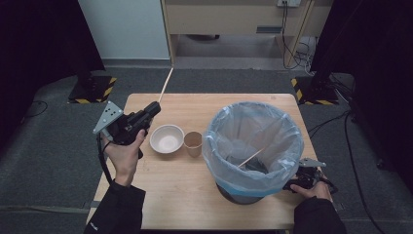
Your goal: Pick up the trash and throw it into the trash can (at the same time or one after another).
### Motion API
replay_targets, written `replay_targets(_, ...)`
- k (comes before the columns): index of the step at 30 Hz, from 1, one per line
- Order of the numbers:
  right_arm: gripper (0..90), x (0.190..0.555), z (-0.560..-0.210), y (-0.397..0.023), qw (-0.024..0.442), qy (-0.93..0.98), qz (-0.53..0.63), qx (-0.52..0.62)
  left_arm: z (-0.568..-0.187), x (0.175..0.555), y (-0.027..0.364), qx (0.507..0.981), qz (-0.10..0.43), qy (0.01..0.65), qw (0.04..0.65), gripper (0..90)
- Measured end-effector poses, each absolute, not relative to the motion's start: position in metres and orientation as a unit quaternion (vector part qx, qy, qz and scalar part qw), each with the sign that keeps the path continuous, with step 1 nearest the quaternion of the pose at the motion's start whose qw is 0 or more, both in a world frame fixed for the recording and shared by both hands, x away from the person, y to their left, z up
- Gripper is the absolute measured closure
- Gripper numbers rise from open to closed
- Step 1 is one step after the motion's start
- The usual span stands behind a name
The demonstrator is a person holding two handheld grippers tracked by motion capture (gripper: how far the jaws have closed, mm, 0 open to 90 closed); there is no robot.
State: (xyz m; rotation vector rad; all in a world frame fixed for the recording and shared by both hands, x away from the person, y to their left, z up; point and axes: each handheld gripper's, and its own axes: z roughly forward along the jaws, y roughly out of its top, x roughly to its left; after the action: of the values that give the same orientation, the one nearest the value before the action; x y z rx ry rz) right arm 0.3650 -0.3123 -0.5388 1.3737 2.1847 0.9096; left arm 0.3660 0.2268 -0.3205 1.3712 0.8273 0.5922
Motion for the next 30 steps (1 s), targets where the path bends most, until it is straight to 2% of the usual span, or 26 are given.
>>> replay_targets(30, 1.0, 0.365, -0.539, -0.312, 0.201, 0.782, 0.326, 0.492, -0.287, 0.344, 0.202, 0.585, 0.261, 0.311, 0.702, 85.3)
